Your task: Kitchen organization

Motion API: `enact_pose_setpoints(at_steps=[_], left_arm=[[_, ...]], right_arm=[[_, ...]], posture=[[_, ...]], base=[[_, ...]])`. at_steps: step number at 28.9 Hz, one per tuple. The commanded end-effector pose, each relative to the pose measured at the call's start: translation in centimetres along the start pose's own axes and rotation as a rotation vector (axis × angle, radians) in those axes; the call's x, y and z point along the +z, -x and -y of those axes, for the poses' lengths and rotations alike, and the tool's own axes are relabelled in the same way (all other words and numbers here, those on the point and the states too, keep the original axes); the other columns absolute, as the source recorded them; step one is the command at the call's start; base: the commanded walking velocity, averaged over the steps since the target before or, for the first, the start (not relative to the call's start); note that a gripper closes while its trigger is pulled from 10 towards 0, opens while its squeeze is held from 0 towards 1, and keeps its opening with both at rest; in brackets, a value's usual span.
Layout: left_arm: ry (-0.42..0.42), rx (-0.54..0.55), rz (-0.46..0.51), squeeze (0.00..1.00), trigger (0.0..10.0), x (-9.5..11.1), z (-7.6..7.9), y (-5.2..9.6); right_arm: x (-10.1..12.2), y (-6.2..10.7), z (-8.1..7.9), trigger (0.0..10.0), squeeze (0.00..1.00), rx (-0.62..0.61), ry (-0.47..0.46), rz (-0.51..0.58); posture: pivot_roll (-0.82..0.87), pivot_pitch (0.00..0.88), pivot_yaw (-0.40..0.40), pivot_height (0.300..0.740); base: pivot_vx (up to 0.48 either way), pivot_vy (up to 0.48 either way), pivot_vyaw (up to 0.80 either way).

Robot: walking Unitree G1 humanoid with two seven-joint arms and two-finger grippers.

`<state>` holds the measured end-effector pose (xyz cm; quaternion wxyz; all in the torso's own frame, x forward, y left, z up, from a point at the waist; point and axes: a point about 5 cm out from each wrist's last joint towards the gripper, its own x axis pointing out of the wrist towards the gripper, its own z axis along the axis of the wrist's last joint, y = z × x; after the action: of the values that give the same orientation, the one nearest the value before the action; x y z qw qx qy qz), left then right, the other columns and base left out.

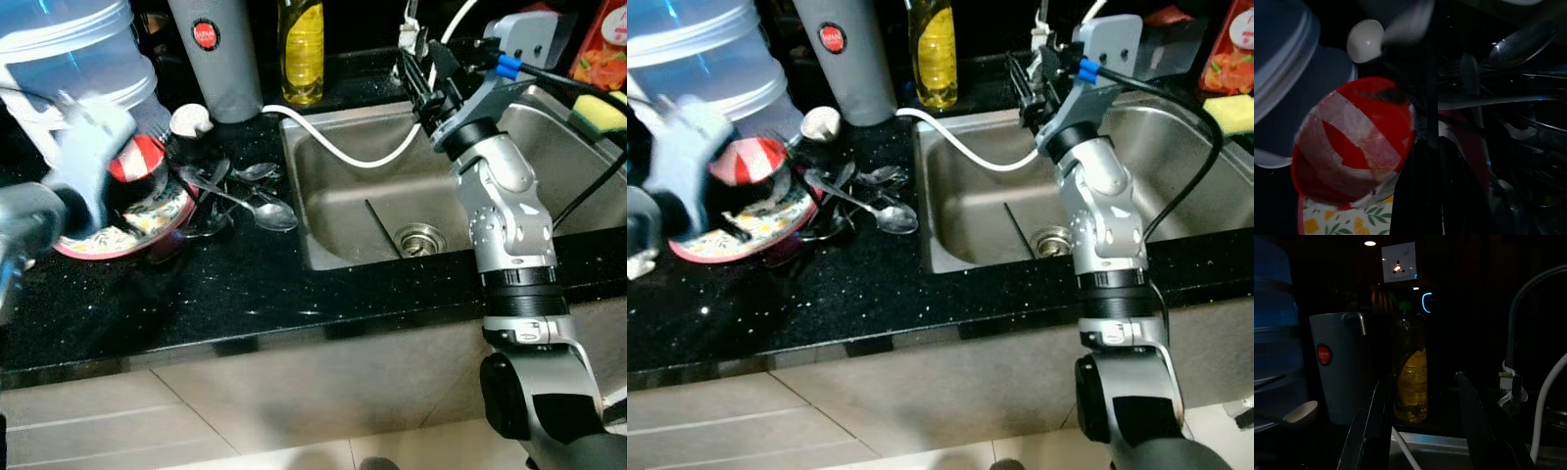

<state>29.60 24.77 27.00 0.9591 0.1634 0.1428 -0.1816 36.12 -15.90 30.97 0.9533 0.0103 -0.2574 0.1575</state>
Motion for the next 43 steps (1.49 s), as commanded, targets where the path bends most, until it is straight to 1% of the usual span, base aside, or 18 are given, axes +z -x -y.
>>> enact_pose_setpoints(at_steps=[1, 10, 13, 14, 17, 19, 20, 23, 24, 27, 28, 30, 34, 36, 37, 39, 40, 43], left_arm=[[0.062, -0.010, 0.005, 0.00, 10.0, -0.5, 0.1, -0.3], [0.082, 0.000, 0.087, 0.00, 10.0, 0.8, 0.3, -0.6], [0.077, 0.020, 0.215, 0.00, 10.0, 2.6, 0.2, -0.5], [0.077, 0.020, 0.215, 0.00, 10.0, 2.6, 0.2, -0.5], [0.065, 0.000, 0.335, 0.00, 10.0, 4.1, 0.5, -0.1], [0.034, -0.045, 0.378, 0.00, 10.0, 4.6, 1.2, -0.1], [0.034, -0.045, 0.378, 0.00, 10.0, 4.6, 1.2, -0.1], [0.001, -0.133, 0.387, 0.00, 10.0, 4.6, 2.6, -0.5], [0.001, -0.133, 0.387, 0.00, 10.0, 4.6, 2.6, -0.5], [-0.033, -0.273, 0.395, 0.00, 10.0, 4.6, 4.1, -1.2], [-0.033, -0.273, 0.395, 0.00, 10.0, 4.6, 4.1, -1.2], [-0.033, -0.403, 0.397, 0.00, 10.0, 4.7, 5.2, -1.8], [-0.041, -0.464, 0.396, 0.00, 10.0, 4.9, 5.8, -2.2], [-0.047, -0.556, 0.418, 0.00, 10.0, 5.5, 7.0, -2.7], [-0.047, -0.556, 0.418, 0.00, 10.0, 5.5, 7.0, -2.7], [-0.049, -0.631, 0.445, 0.00, 10.0, 6.1, 8.2, -3.0], [-0.049, -0.631, 0.445, 0.00, 10.0, 6.1, 8.2, -3.0], [-0.033, -0.740, 0.506, 0.00, 10.0, 7.2, 9.9, -3.3]], right_arm=[[0.1, -0.2, -0.6, 10.0, 0.00, 0.026, 0.001, 0.004], [0.0, -0.2, -0.6, 10.0, 0.00, 0.027, 0.003, -0.001], [0.0, -0.2, -0.6, 10.0, 0.00, 0.025, 0.004, -0.002], [0.0, -0.2, -0.6, 10.0, 0.00, 0.025, 0.004, -0.002], [0.0, -0.2, -0.7, 10.0, 0.00, 0.029, -0.001, -0.002], [0.0, -0.2, -1.0, 10.0, 0.00, 0.061, -0.086, -0.001], [0.0, -0.2, -1.0, 10.0, 0.00, 0.061, -0.086, -0.001], [0.0, 0.0, -1.6, 10.0, 0.00, 0.134, -0.214, -0.020], [0.0, 0.0, -1.6, 10.0, 0.00, 0.134, -0.214, -0.020], [-0.3, 0.3, -2.0, 10.0, 0.00, 0.210, -0.279, -0.057], [-0.3, 0.3, -2.0, 10.0, 0.00, 0.210, -0.279, -0.057], [-0.2, 0.8, -1.7, 10.0, 0.00, 0.246, -0.344, -0.076], [0.2, 1.1, -1.0, 10.0, 0.00, 0.248, -0.397, -0.074], [0.9, 1.4, -0.4, 10.0, 0.00, 0.248, -0.524, -0.061], [0.9, 1.4, -0.4, 10.0, 0.00, 0.248, -0.524, -0.061], [1.5, 1.7, -0.4, 10.0, 0.00, 0.264, -0.620, -0.038], [1.5, 1.7, -0.4, 10.0, 0.00, 0.264, -0.620, -0.038], [2.1, 2.0, -0.9, 10.0, 0.00, 0.296, -0.705, -0.013]], posture=[[0.04, 0.015, 0.073, 0.740], [0.03, 0.014, 0.074, 0.740], [0.03, 0.016, 0.074, 0.740], [0.03, 0.016, 0.074, 0.740], [0.03, 0.017, 0.071, 0.740], [0.03, 0.018, 0.068, 0.740], [0.03, 0.018, 0.068, 0.740], [0.02, 0.020, 0.061, 0.740], [0.02, 0.020, 0.061, 0.740], [0.01, 0.022, 0.064, 0.740], [0.01, 0.022, 0.064, 0.740], [0.00, 0.023, 0.072, 0.740], [-0.02, 0.024, 0.080, 0.740], [-0.04, 0.025, 0.091, 0.740], [-0.04, 0.025, 0.091, 0.740], [-0.05, 0.025, 0.094, 0.740], [-0.05, 0.025, 0.094, 0.740], [-0.07, 0.028, 0.104, 0.740]], base=[[0.000, 0.000, 0.00], [0.000, 0.000, 0.00], [0.000, 0.000, 0.00], [0.000, 0.000, 0.00], [0.000, 0.000, 0.00], [0.000, 0.000, 0.00], [0.000, 0.000, 0.00], [0.000, 0.000, 0.00], [0.000, 0.000, 0.00], [0.000, 0.000, 0.00], [0.000, 0.000, 0.00], [0.000, 0.000, 0.00], [0.000, 0.000, 0.00], [0.000, 0.000, 0.00], [0.000, 0.000, 0.00], [0.000, 0.000, 0.00], [0.000, 0.000, 0.00], [0.000, 0.000, 0.00]])
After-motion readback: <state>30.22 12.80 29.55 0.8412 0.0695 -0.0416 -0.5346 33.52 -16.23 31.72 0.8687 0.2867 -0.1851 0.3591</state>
